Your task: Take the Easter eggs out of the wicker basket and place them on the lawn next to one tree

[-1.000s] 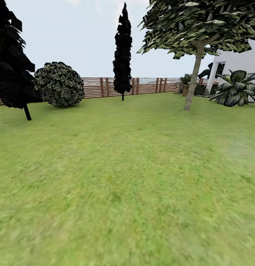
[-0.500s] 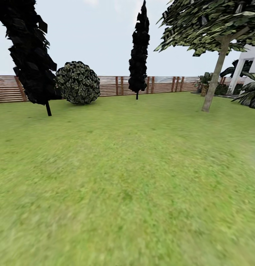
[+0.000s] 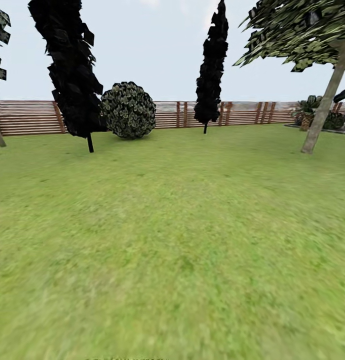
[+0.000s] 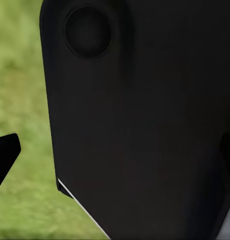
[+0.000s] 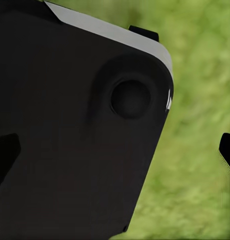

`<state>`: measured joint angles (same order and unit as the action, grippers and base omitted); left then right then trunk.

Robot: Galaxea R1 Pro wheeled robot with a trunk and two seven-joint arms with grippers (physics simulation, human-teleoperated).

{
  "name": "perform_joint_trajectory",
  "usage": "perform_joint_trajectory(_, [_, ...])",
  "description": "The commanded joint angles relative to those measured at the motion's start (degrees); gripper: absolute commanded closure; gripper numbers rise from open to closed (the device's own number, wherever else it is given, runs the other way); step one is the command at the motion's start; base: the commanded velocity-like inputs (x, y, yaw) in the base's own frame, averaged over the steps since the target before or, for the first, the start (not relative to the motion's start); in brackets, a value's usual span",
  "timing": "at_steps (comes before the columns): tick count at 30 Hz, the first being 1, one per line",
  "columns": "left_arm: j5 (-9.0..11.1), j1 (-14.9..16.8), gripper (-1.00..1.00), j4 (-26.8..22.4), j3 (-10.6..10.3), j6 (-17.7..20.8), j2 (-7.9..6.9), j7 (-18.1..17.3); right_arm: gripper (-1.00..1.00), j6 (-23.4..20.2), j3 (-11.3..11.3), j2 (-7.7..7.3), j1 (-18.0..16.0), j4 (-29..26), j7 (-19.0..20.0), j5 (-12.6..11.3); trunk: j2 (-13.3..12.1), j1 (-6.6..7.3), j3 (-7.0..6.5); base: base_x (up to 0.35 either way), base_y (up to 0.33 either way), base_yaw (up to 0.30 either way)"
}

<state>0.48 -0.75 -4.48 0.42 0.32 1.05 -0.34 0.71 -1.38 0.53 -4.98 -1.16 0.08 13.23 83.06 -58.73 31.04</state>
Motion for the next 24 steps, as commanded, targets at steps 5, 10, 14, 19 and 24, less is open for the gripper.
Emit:
perform_joint_trajectory(5, [0.1,0.0,-1.0,-0.1,0.0,0.0,0.01,0.0,-1.0,0.1,-0.1,0.0,0.0,0.0,0.0,0.2,0.0,0.0,0.22,0.0,0.0,0.262])
perform_joint_trajectory(10, [0.1,0.0,-1.0,-0.1,0.0,0.0,0.01,0.0,-1.0,0.1,-0.1,-0.02,0.0,0.0,0.0,0.2,0.0,0.0,0.4,0.0,0.0,0.262])
perform_joint_trajectory(14, [0.1,0.0,-1.0,-0.1,0.0,0.0,0.01,0.0,-1.0,0.1,-0.1,-0.04,0.0,0.0,0.0,0.2,0.0,0.0,0.54,0.0,0.0,0.261])
perform_joint_trajectory(19, [0.1,0.0,-1.0,-0.1,0.1,0.0,0.01,0.0,-1.0,0.1,-0.1,-0.04,0.0,0.0,0.0,0.2,0.0,0.0,0.72,0.0,0.0,0.262])
perform_joint_trajectory(24, [0.1,0.0,-1.0,-0.1,0.1,0.0,0.01,0.0,-1.0,0.0,-0.1,-0.01,0.0,0.0,0.0,0.2,0.0,0.0,0.89,0.0,0.0,0.262])
